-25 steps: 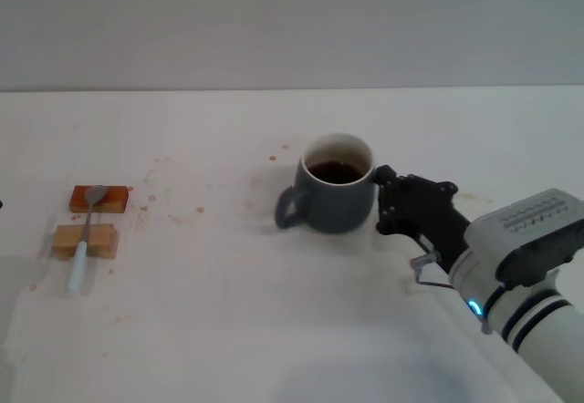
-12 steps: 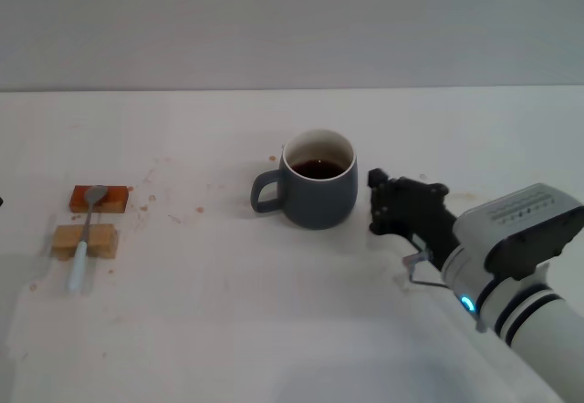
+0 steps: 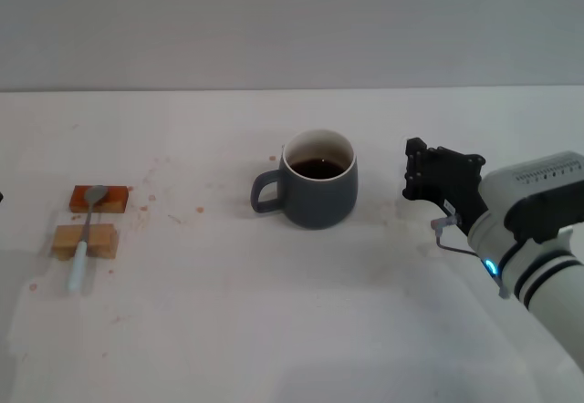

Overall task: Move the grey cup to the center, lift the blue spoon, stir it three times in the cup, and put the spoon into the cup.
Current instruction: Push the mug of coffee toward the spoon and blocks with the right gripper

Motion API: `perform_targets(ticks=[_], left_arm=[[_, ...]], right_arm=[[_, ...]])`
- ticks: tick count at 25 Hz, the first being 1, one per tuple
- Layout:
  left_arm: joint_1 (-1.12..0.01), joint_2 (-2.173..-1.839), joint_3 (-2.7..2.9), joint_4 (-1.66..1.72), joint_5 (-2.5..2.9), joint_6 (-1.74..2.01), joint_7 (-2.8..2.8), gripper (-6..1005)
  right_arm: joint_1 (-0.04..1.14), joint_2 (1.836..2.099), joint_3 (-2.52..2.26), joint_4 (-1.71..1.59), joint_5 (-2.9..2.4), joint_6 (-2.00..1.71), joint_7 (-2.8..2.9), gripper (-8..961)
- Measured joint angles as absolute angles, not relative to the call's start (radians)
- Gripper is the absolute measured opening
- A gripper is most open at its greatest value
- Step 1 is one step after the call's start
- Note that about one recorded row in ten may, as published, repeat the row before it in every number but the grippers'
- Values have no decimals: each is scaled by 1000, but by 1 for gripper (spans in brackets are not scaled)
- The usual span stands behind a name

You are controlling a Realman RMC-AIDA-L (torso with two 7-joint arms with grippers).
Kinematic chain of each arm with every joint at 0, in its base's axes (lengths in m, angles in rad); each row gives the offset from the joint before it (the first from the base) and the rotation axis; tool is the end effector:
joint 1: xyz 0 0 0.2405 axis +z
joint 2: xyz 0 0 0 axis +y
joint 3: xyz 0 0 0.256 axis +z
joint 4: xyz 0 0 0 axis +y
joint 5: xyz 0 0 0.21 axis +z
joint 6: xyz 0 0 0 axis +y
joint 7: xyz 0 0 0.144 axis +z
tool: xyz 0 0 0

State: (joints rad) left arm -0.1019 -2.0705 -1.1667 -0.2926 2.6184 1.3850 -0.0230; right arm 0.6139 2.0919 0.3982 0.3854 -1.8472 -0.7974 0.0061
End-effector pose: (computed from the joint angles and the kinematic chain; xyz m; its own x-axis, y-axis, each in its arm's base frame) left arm -0.3665 0.2370 0.0192 0.7745 -0.1654 0.6106 0.6232 0.0341 -0.7813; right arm 0.2556 0.3596 -0.1058 0.7122 -0.2114 -0.6694 -0.6924 -0.3685 -0.6203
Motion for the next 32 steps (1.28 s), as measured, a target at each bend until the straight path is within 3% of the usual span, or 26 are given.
perform_targets(ticks=[32], left_arm=[[-124,-2069,-1179,-285,2614,1382,-22,843]], right_arm=[[677,2091,404,472,-1908,-633,6,-1]])
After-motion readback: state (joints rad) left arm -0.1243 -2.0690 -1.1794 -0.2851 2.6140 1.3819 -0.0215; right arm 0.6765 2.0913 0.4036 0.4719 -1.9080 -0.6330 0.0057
